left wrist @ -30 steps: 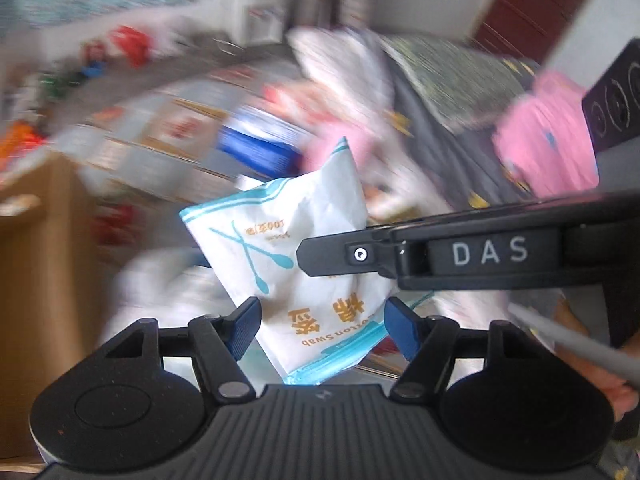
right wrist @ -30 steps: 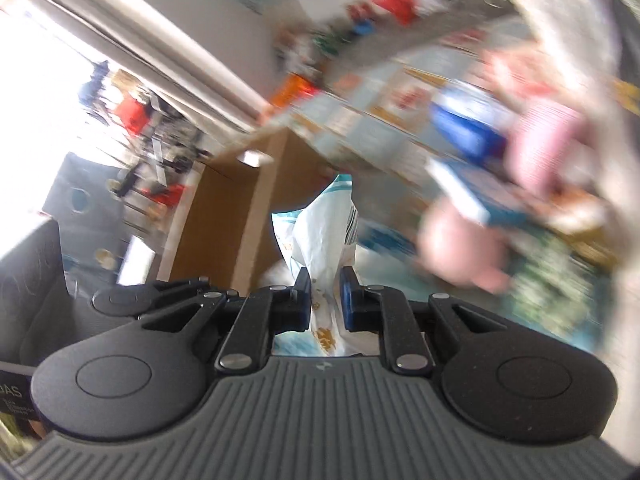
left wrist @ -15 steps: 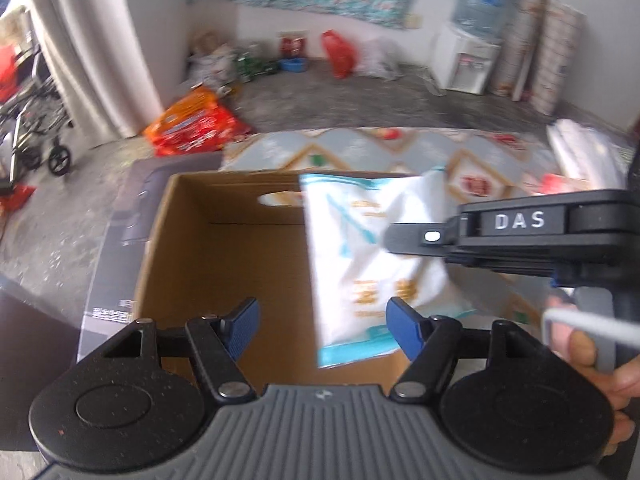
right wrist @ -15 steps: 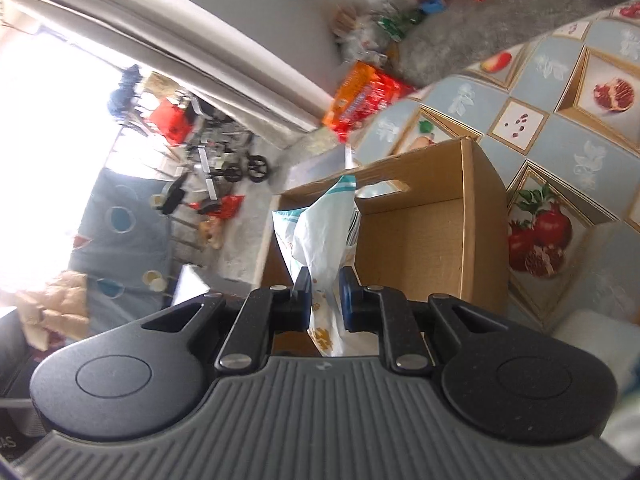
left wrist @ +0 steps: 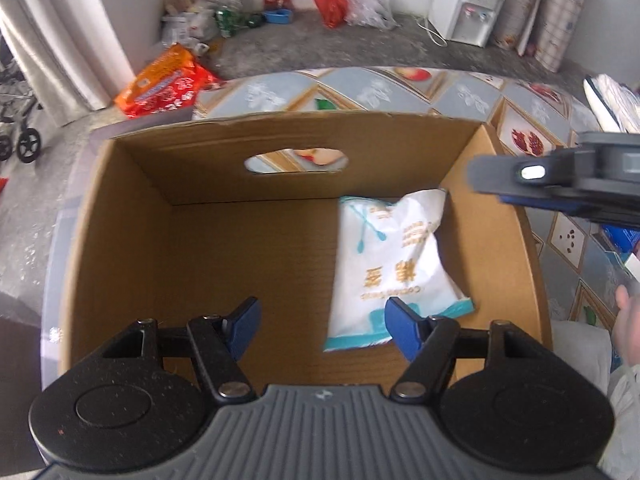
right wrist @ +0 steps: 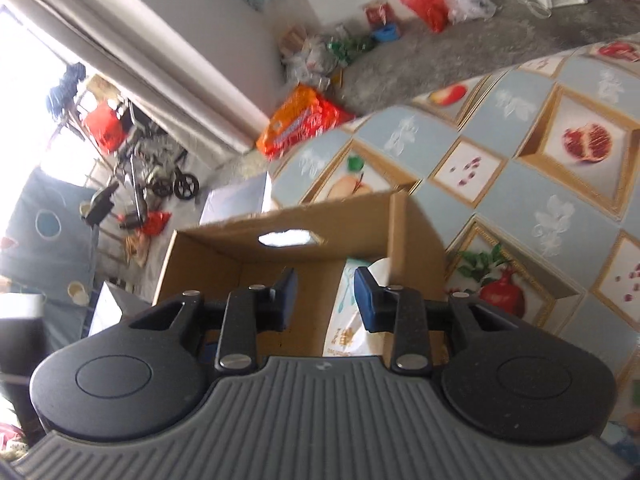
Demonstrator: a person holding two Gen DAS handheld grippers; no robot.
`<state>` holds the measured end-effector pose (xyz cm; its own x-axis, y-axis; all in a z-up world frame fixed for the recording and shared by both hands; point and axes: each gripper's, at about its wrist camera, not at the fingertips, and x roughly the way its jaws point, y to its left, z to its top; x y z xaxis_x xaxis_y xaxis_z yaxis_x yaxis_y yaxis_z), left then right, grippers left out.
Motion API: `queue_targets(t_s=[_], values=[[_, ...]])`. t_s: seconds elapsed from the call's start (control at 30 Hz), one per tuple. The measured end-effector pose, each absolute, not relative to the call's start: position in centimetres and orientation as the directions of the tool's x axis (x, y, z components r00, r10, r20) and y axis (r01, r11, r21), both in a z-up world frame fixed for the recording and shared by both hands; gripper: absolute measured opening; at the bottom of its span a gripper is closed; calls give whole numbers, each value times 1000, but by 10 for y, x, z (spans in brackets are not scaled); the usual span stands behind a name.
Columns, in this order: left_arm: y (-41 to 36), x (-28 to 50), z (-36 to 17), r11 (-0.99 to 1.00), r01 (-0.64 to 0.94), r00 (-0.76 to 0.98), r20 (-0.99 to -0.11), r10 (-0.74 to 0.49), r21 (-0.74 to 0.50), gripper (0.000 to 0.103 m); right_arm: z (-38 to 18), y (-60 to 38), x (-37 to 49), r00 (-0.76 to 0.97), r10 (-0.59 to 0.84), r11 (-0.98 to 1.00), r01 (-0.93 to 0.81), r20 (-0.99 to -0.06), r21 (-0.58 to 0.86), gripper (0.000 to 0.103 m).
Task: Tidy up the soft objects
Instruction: 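Carry the cotton swab bag with the left tool and drop it into the box, then reach the right tool to the blue-and-teal wet wipes pack and grasp it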
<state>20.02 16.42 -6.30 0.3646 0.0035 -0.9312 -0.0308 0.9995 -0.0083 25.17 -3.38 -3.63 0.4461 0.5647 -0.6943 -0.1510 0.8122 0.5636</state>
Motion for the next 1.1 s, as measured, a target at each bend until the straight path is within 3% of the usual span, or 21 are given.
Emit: queue_targets(t_s=[0.27, 0.63, 0.7, 0.83, 1.03, 1.1], values=[[149, 232, -106, 996, 7, 288, -953, -92, -94, 70, -31, -86, 214, 485, 517, 820, -44, -706, 570, 30], [140, 241, -125, 994, 32, 269, -957, -106, -101, 63, -40, -109, 192, 501, 479, 820, 39, -721, 571, 30], [138, 243, -123, 995, 37, 269, -958, -96, -90, 64, -40, -110, 190, 503, 475, 820, 45, -722, 571, 30], [143, 238, -112, 996, 8, 297, -951, -88, -90, 77, -34, -116, 182, 517, 466, 821, 50, -718, 569, 31], [156, 226, -82, 997, -55, 333, -942, -35, -56, 77, -26, -138, 171, 545, 462, 815, 51, -700, 577, 35], [160, 221, -66, 996, -78, 363, -932, -5, -36, 77, -24, -147, 170, 556, 464, 811, 47, -690, 583, 43]])
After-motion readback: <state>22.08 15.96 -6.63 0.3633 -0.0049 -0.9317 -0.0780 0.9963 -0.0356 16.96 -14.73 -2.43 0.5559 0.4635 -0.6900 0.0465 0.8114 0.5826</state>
